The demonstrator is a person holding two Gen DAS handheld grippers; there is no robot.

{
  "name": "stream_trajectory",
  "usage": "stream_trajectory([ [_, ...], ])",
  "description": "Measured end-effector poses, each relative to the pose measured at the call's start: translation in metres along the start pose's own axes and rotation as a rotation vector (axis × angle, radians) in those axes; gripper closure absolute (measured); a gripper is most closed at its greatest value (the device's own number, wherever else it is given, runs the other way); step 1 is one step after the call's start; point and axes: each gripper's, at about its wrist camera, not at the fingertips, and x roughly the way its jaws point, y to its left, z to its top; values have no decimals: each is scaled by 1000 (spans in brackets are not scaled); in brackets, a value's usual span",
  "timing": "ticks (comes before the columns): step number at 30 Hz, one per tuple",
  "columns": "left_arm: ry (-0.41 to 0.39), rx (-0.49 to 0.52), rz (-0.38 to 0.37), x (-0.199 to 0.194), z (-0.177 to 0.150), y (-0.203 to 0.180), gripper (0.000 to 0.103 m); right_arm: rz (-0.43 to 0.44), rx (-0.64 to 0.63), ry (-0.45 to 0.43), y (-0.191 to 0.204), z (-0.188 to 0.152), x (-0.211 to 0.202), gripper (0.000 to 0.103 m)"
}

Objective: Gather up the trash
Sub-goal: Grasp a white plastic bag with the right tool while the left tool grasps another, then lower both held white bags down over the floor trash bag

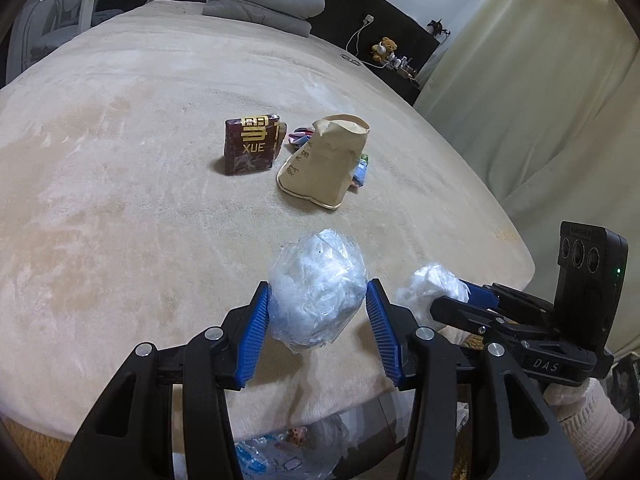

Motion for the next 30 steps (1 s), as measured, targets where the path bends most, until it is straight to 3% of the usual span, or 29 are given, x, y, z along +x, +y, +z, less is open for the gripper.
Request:
stream_trajectory([
  [17, -53, 41, -35, -35, -66, -35, 56, 17, 64, -57, 7, -51, -51, 56],
  [30, -16, 63, -43, -39, -103, -54, 56, 38, 90, -85, 19, -90, -78, 56],
])
